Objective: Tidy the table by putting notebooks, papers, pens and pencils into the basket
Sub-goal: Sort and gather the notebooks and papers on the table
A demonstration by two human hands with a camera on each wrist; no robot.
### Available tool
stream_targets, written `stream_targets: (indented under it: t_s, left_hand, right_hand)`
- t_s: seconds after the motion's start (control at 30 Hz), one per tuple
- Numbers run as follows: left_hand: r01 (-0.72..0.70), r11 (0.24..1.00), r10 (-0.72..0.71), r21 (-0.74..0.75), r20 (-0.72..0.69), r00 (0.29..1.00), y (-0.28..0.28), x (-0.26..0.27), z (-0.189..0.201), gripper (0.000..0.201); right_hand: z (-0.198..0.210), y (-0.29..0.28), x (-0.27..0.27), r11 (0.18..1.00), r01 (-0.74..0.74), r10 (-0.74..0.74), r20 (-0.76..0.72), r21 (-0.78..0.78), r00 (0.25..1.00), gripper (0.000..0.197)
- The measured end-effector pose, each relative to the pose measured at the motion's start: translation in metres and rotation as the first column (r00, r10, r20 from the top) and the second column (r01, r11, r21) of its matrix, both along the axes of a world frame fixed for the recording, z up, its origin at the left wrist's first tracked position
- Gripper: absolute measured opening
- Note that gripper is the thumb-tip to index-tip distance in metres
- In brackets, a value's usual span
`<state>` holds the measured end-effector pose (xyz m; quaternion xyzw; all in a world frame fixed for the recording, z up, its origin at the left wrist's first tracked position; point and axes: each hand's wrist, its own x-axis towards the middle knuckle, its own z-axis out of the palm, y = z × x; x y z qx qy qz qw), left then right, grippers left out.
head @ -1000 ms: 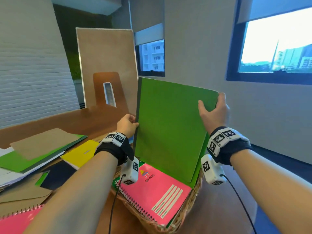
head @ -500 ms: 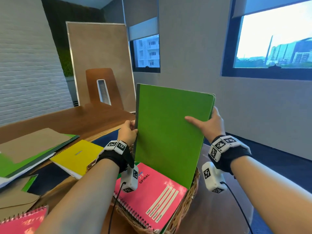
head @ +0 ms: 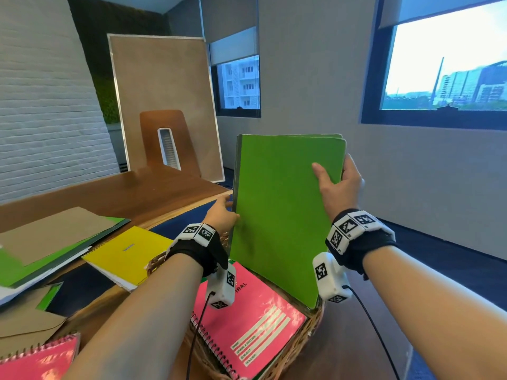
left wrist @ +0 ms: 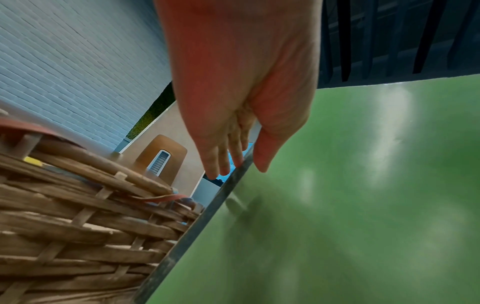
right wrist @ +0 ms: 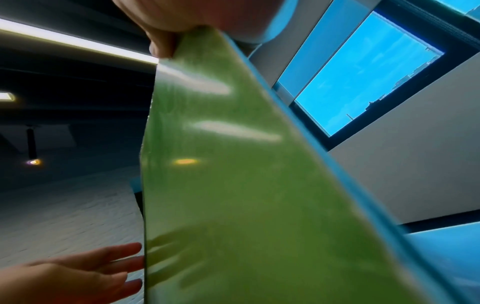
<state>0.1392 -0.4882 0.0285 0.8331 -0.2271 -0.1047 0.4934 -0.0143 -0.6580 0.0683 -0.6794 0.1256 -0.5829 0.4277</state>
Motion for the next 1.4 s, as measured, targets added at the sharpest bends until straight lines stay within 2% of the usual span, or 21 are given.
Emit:
stream_targets:
  t_s: [0.1, 0.2, 0.37, 0.5, 0.57, 0.7, 0.9, 1.0, 1.2, 1.27, 1.33, 1.4]
  left_hand:
    - [0.003, 1.000, -0.002, -0.015, 0.025, 1.000, -0.001, 0.000, 0.005, 0.063]
    - [0.014, 1.000, -0.014, -0.001, 0.022, 1.000, 0.001, 0.000, 0.002, 0.064]
    - [0.041, 0.995, -0.041, 0.093, 0.004, 0.999, -0.002, -0.005, -0.007, 0.064]
    - [0.045, 0.976, -0.051, 0.214, 0.025, 0.998, -0.004, -0.008, -0.010, 0.059]
    - [0.058, 0.959, -0.066, 0.278, 0.017, 0.998, -0.004, -0.010, -0.011, 0.051]
    - [0.055, 0.940, -0.072, 0.338, 0.038, 0.997, 0.000, -0.014, -0.012, 0.044]
    - [-0.038, 0.949, -0.011, 0.314, 0.153, 0.988, 0.016, -0.019, -0.001, 0.021]
    - [-0.088, 0.937, 0.016, 0.339, 0.209, 0.978, 0.028, -0.021, 0.008, 0.018]
    - [-0.238, 0.816, 0.119, 0.527, 0.249, 0.961, 0.062, -0.018, 0.015, 0.006]
    - [-0.245, 0.755, 0.141, 0.609, 0.215, 0.966, 0.073, -0.020, 0.018, 0.015]
    - [-0.226, 0.680, 0.136, 0.697, 0.183, 0.974, 0.082, -0.025, 0.023, 0.015]
    - [-0.204, 0.627, 0.146, 0.752, 0.144, 0.979, 0.090, -0.028, 0.025, 0.030]
  right_hand:
    - [0.000, 0.001, -0.001, 1.000, -0.021, 0.021, 0.004, 0.001, 1.000, 0.016]
    - [-0.006, 0.001, -0.007, 0.998, -0.057, 0.057, -0.019, 0.003, 0.998, 0.022]
    - [-0.019, -0.004, -0.019, 0.998, -0.032, 0.041, -0.192, 0.053, 0.981, 0.017]
    - [-0.024, -0.007, -0.020, 0.996, 0.009, 0.015, -0.276, 0.087, 0.961, 0.019]
    - [-0.022, -0.006, -0.019, 0.997, 0.041, -0.019, -0.285, 0.070, 0.958, 0.026]
    - [-0.016, -0.002, -0.019, 0.985, 0.145, -0.116, -0.272, 0.089, 0.955, 0.054]
    - [-0.009, 0.000, -0.018, 0.966, 0.208, -0.167, -0.237, 0.156, 0.957, 0.053]
    - [-0.005, 0.001, -0.015, 0.962, 0.210, -0.167, -0.233, 0.175, 0.958, 0.051]
    - [0.002, 0.008, -0.012, 0.954, 0.209, -0.153, -0.251, 0.216, 0.956, 0.056]
    - [0.002, 0.010, -0.009, 0.957, 0.195, -0.135, -0.264, 0.217, 0.955, 0.057]
    - [0.003, 0.011, -0.005, 0.960, 0.177, -0.116, -0.264, 0.219, 0.958, 0.055]
    - [0.005, 0.013, -0.002, 0.960, 0.173, -0.111, -0.263, 0.223, 0.958, 0.055]
